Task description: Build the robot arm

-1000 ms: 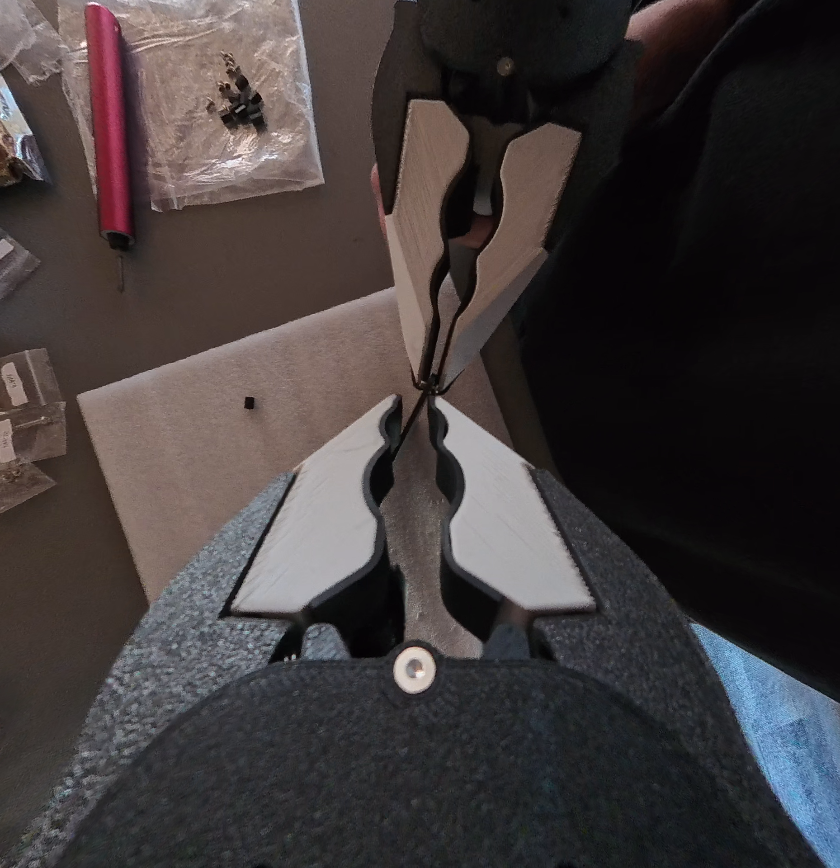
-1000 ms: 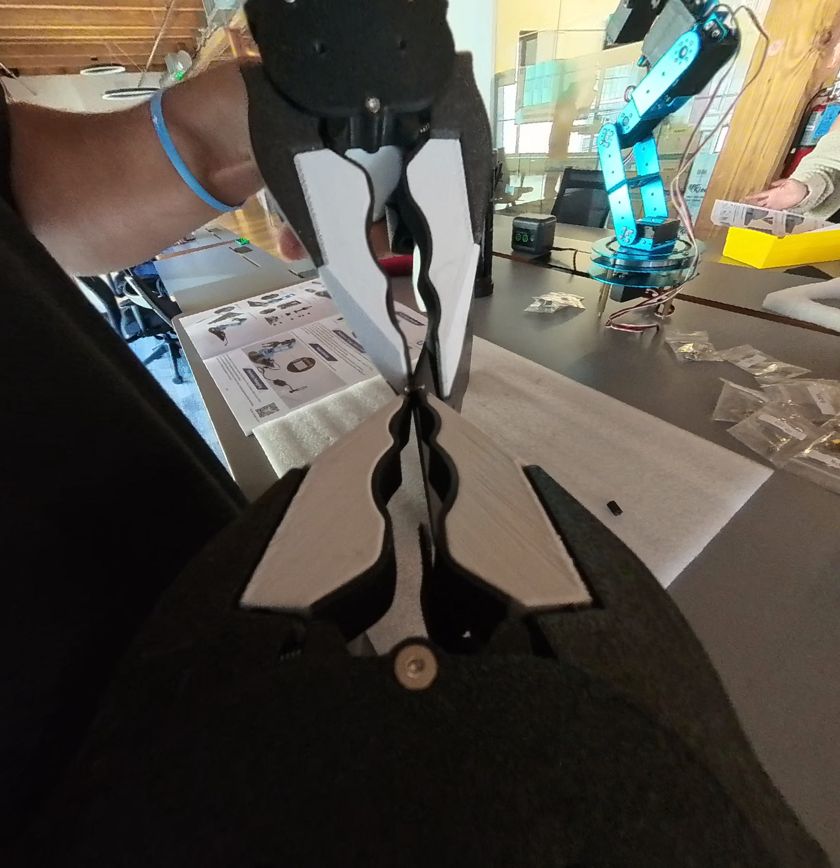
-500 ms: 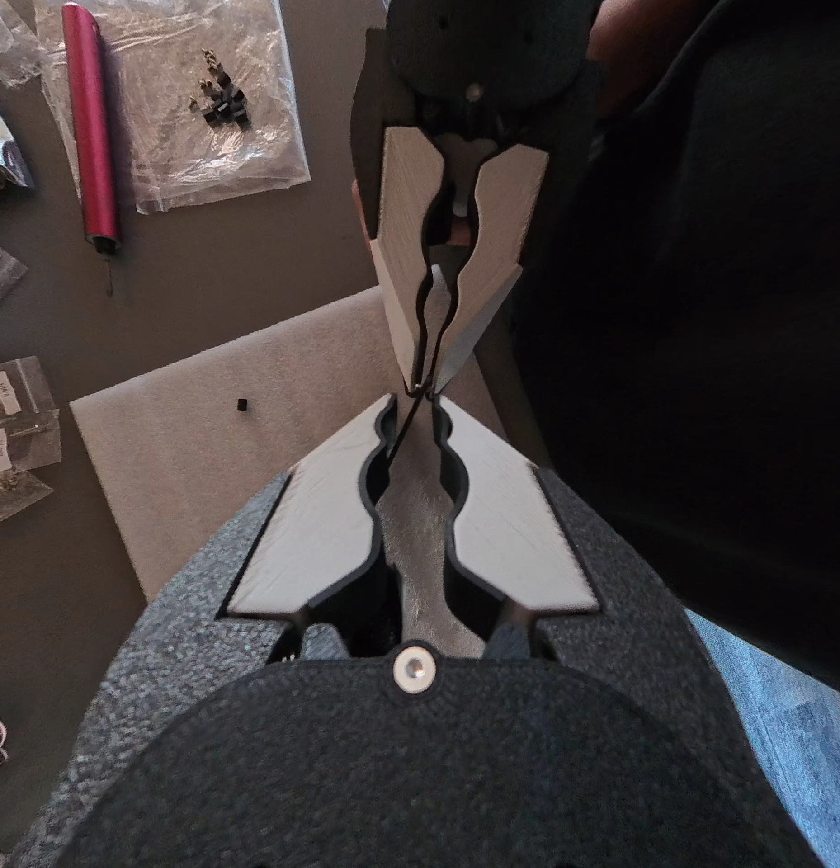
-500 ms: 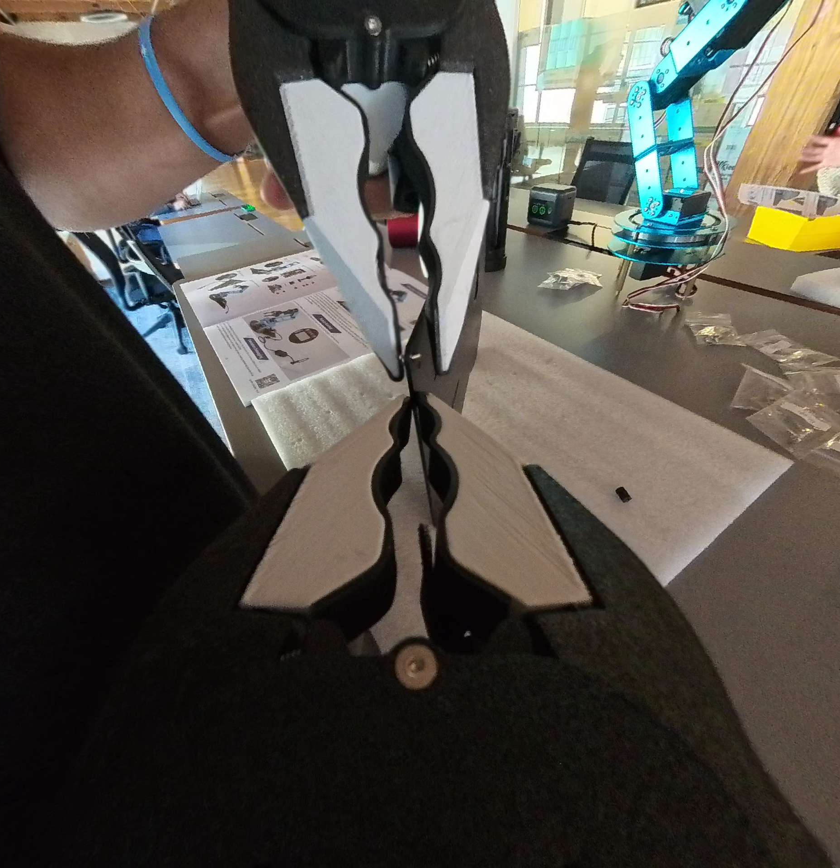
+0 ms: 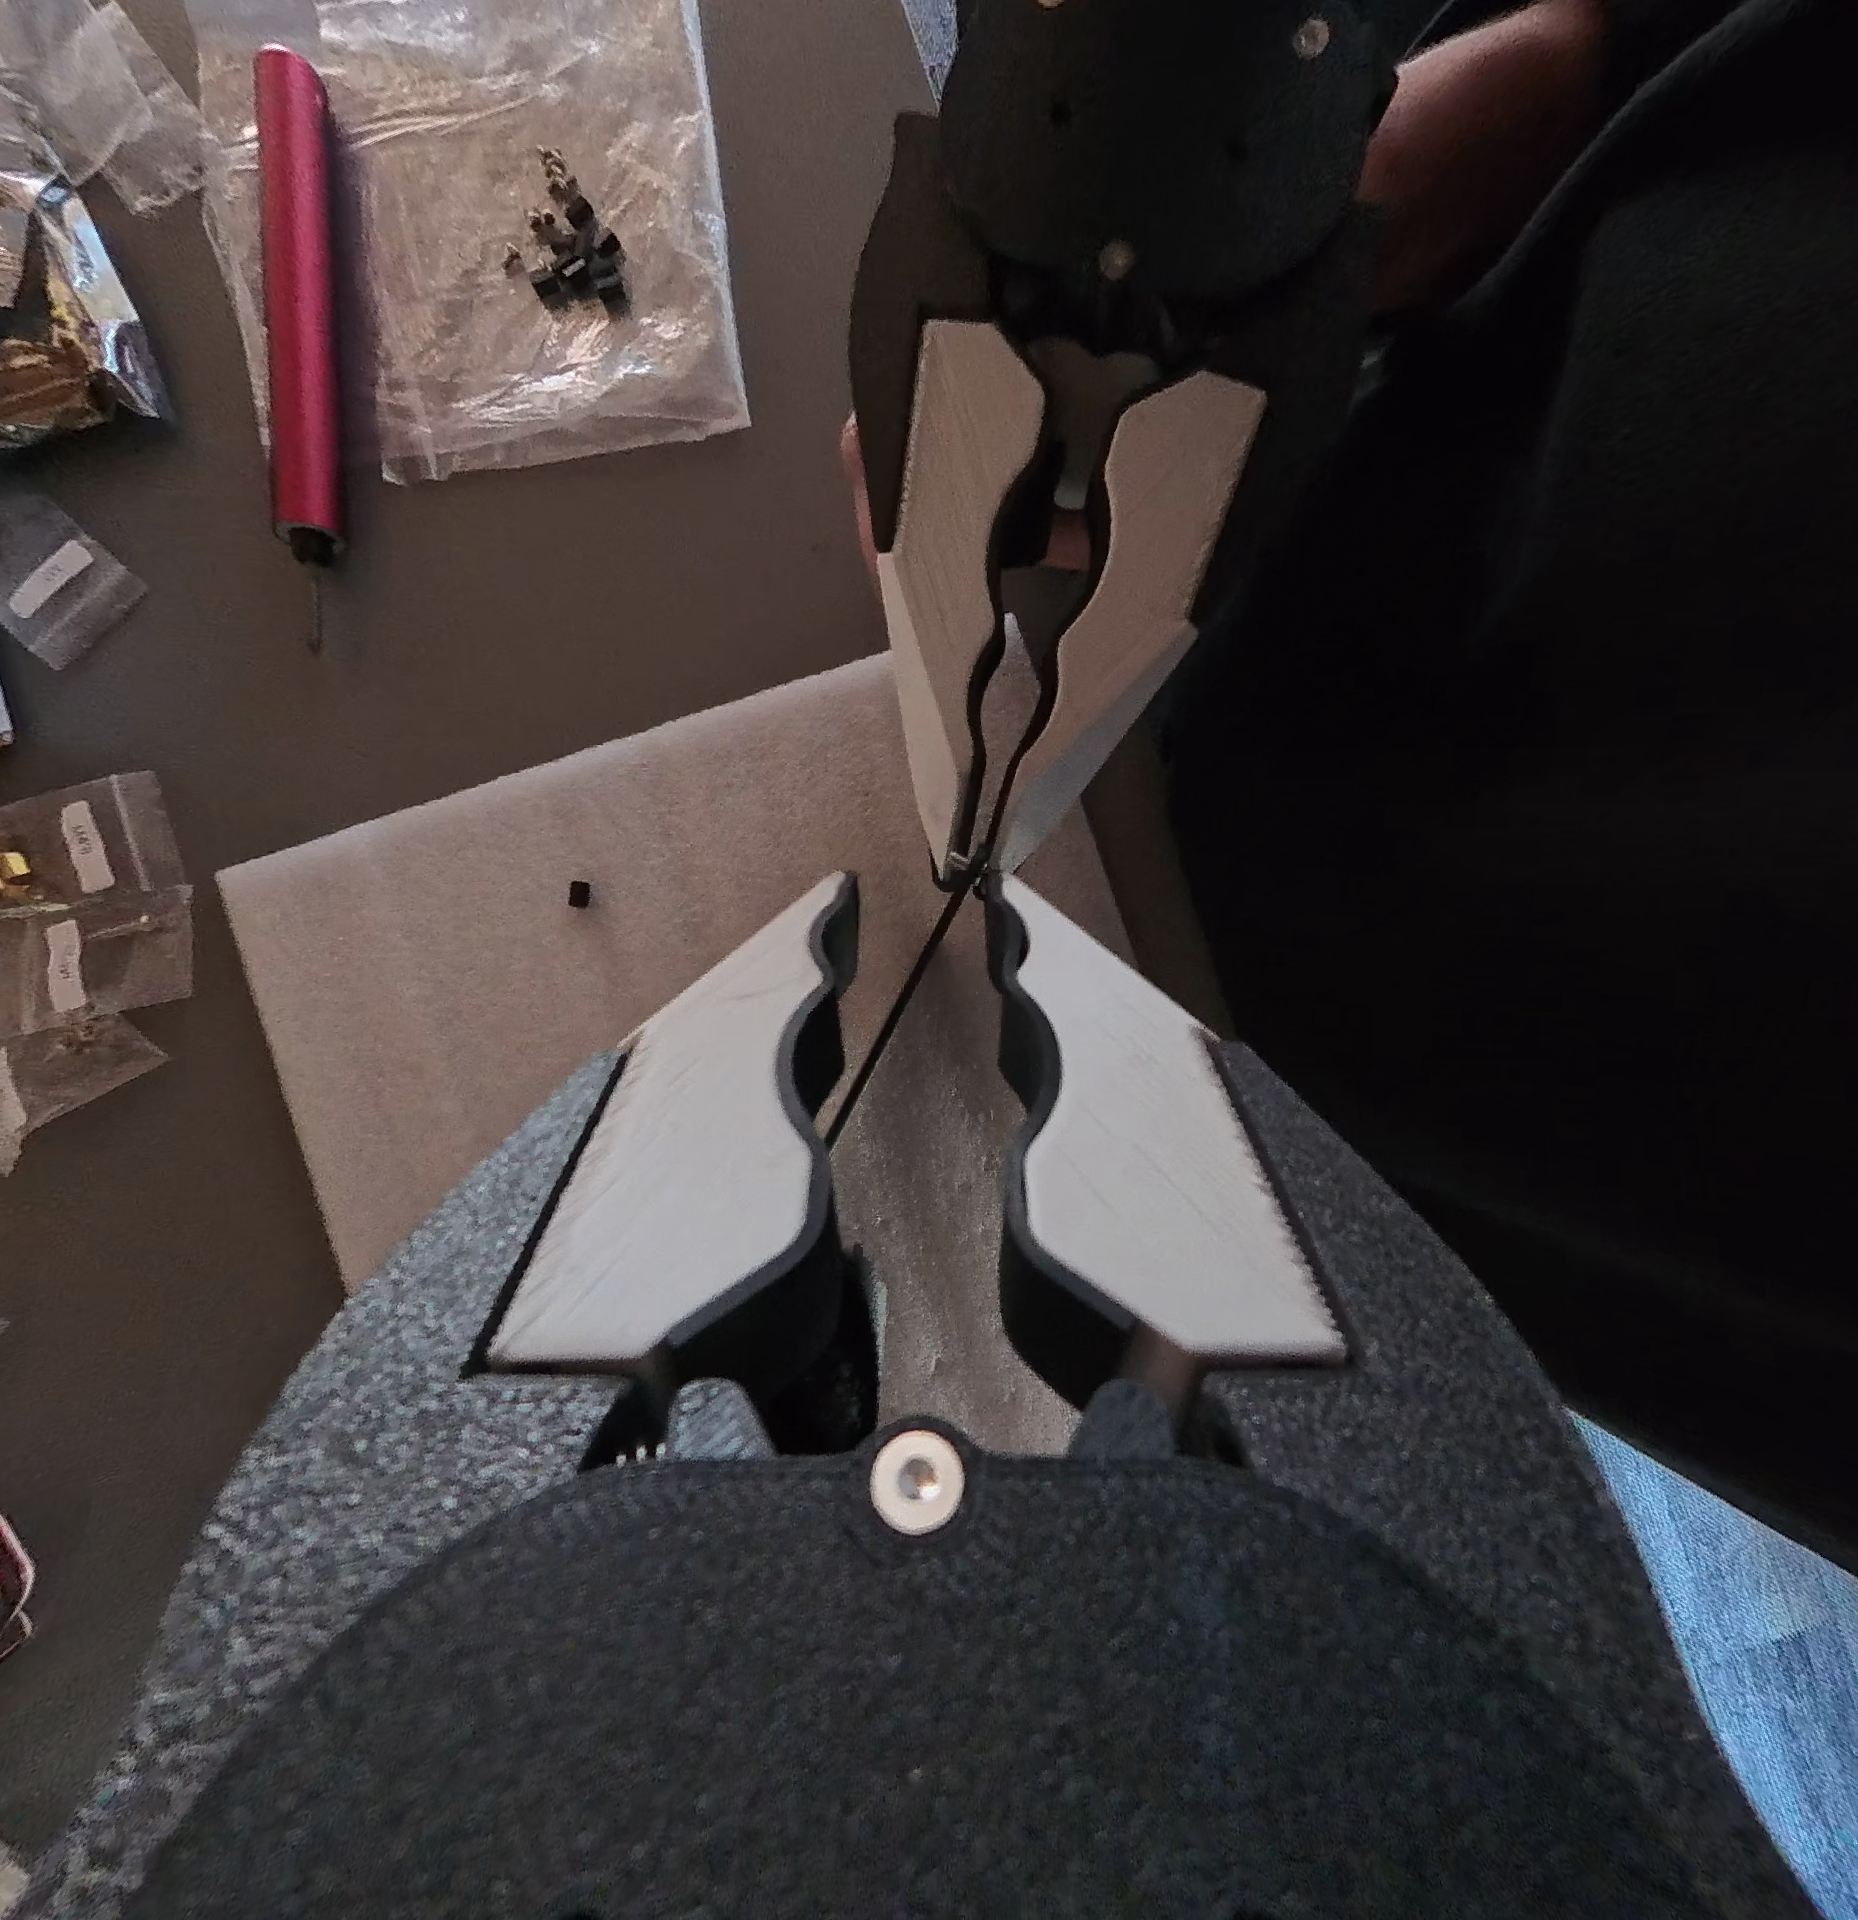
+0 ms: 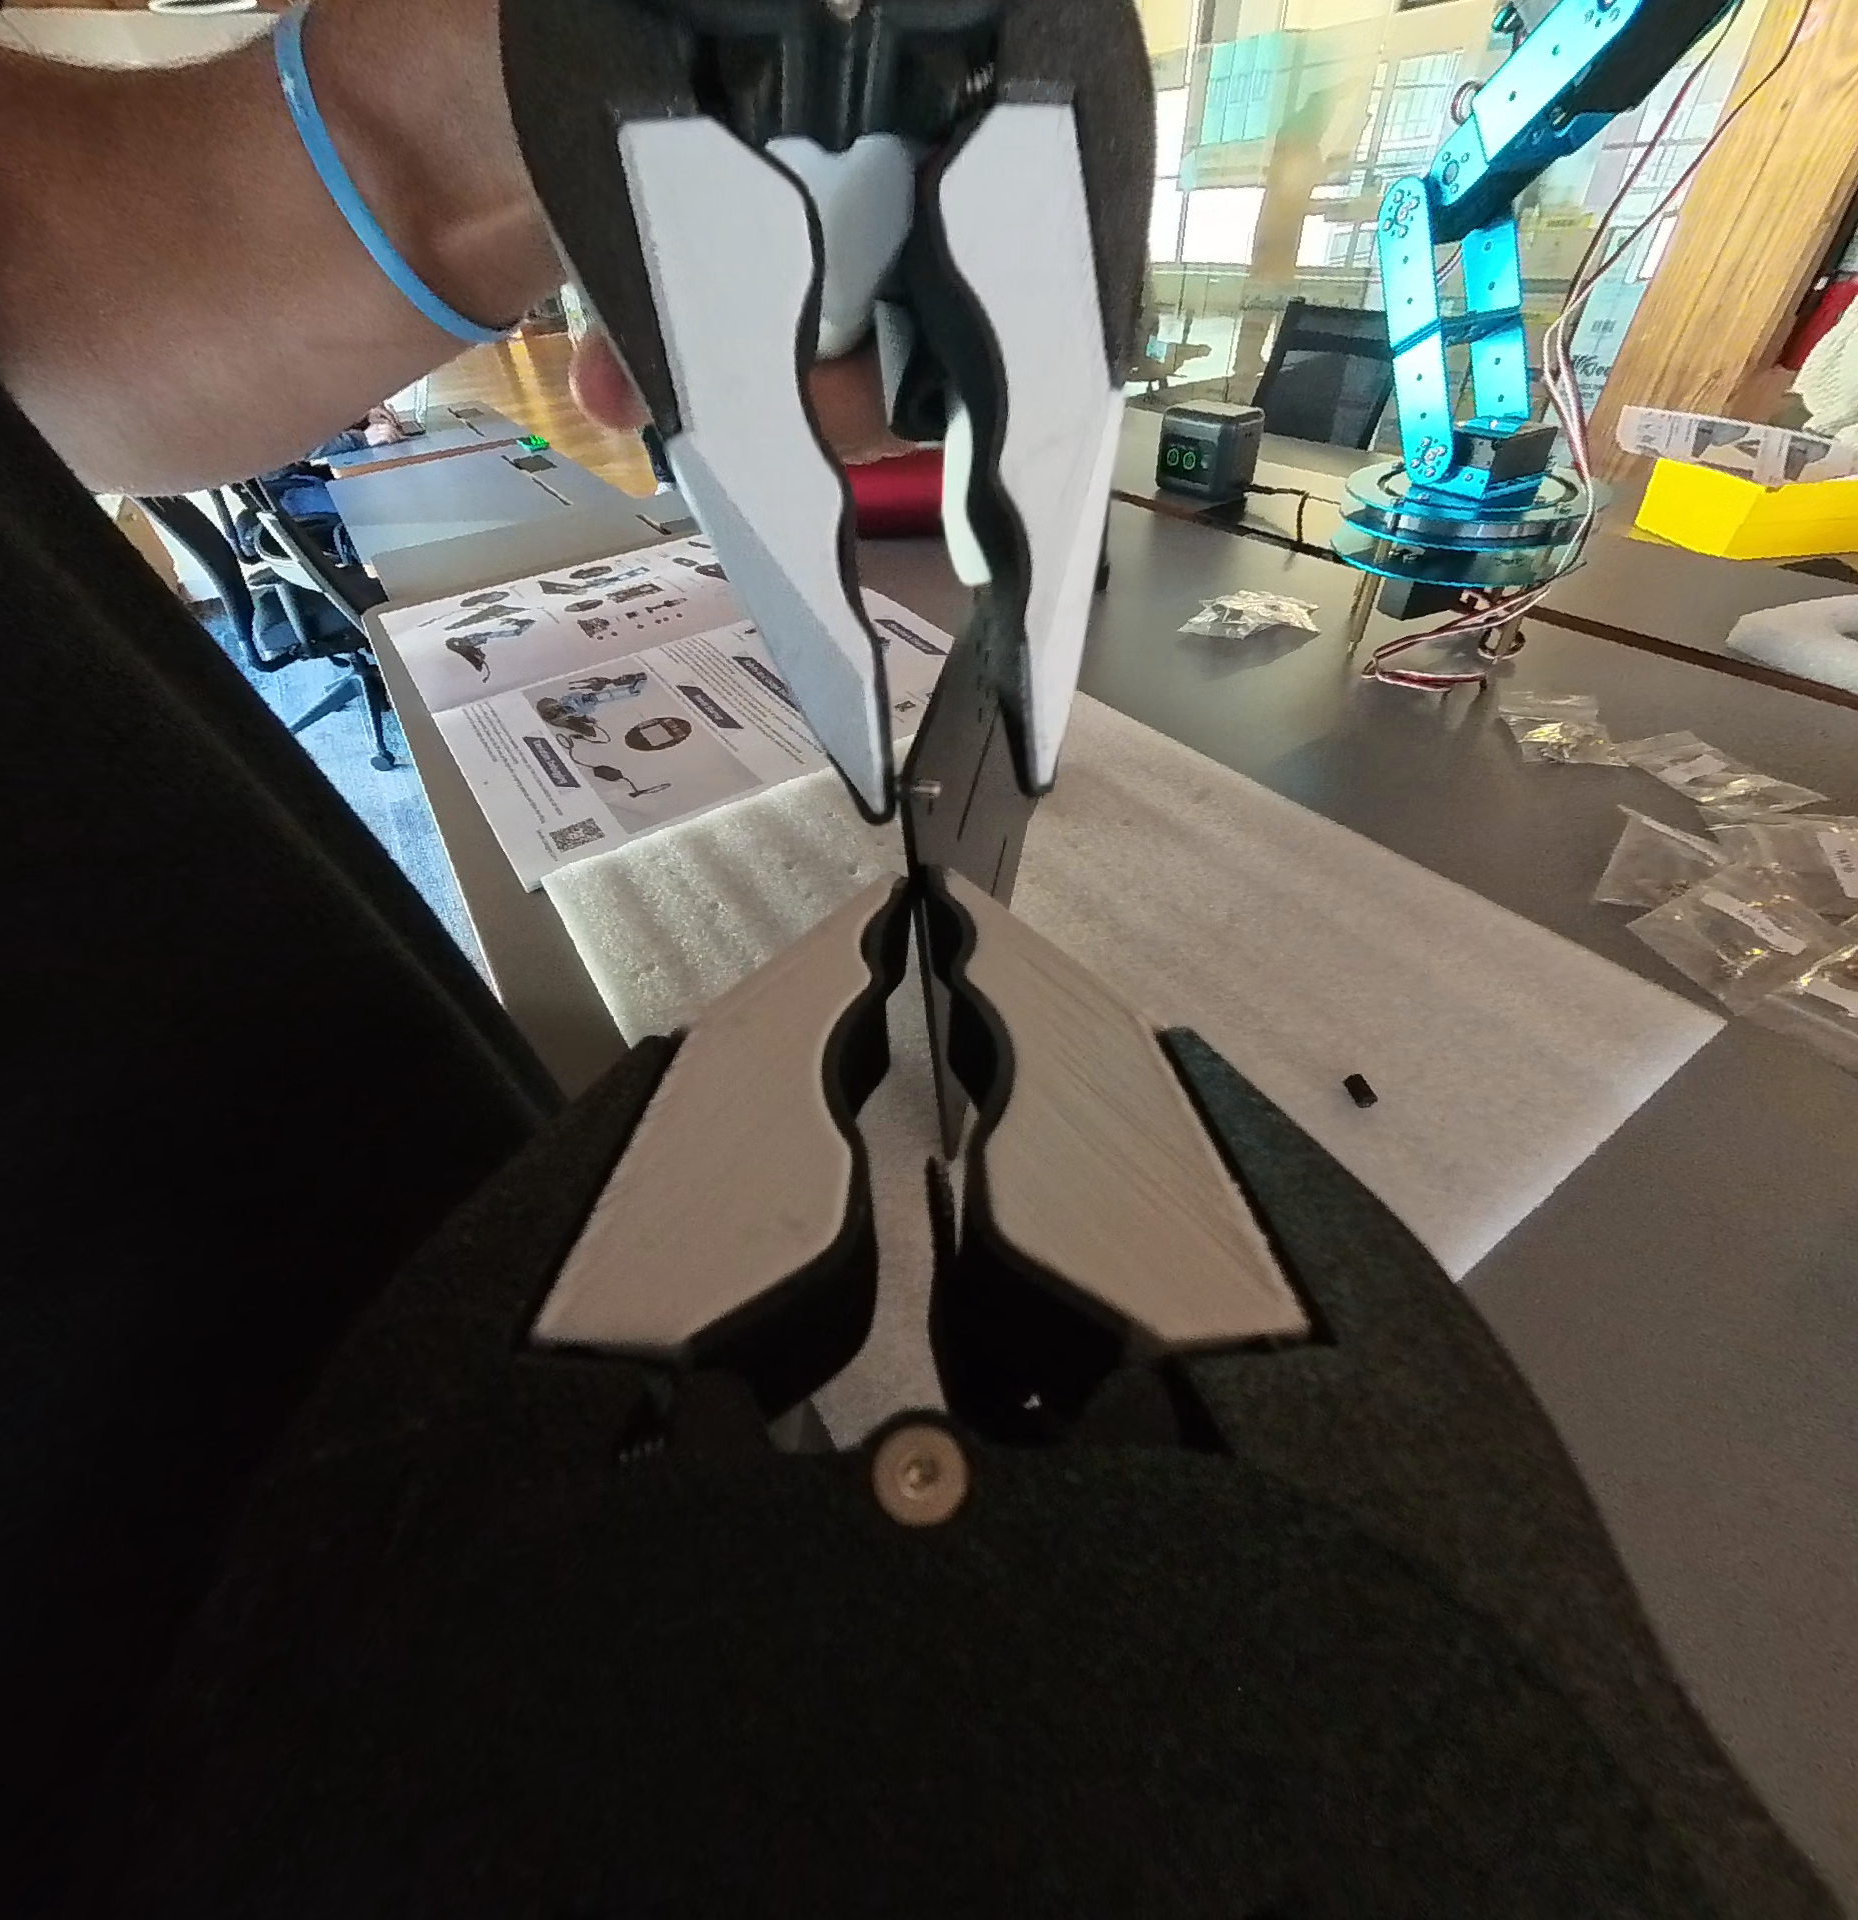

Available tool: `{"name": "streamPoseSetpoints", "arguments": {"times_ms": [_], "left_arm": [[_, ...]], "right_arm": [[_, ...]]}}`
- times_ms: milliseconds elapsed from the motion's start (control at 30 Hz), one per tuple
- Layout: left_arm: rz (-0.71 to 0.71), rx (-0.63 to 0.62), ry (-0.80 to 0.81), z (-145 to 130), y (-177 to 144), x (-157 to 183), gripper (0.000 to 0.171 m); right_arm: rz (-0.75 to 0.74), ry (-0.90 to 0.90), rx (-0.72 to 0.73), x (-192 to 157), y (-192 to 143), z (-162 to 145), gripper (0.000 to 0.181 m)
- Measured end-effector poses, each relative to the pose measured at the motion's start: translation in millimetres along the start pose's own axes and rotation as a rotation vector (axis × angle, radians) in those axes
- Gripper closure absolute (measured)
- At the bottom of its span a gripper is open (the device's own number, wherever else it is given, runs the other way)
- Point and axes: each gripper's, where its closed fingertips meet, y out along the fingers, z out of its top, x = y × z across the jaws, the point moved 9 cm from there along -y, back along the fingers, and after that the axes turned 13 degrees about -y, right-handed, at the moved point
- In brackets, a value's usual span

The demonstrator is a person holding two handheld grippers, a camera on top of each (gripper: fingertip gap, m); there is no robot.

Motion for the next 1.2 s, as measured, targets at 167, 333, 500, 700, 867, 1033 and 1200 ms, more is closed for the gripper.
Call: {"name": "streamPoseSetpoints", "arguments": {"times_ms": [167, 333, 500, 700, 867, 1033, 1200], "left_arm": [[-0.004, 0.008, -0.023, 1, 0, -1, 0.148], [-0.024, 0.004, -0.031, 0, 1, 1, 0.160], [-0.017, -0.013, -0.013, 0, 1, 3, 0.160], [-0.022, -0.013, -0.011, -1, 0, 3, 0.161], [-0.022, 0.004, -0.023, -2, 1, 3, 0.161], [-0.021, 0.016, -0.031, -4, 0, 5, 0.161], [-0.009, 0.035, -0.045, -6, 0, 6, 0.161]], "right_arm": [[-0.002, -0.004, -0.004, 1, 0, 0, 0.179], [-0.006, -0.004, -0.009, 3, -1, 0, 0.179], [0.009, -0.006, -0.009, 2, 0, 0, 0.179], [0.031, 0.004, -0.003, 3, 0, 0, 0.178], [0.101, 0.065, 0.025, 17, -15, -4, 0.167], [0.053, 0.193, -0.161, 75, -29, -21, 0.159], [0.117, 0.159, -0.469, 107, 7, -49, 0.159]]}}
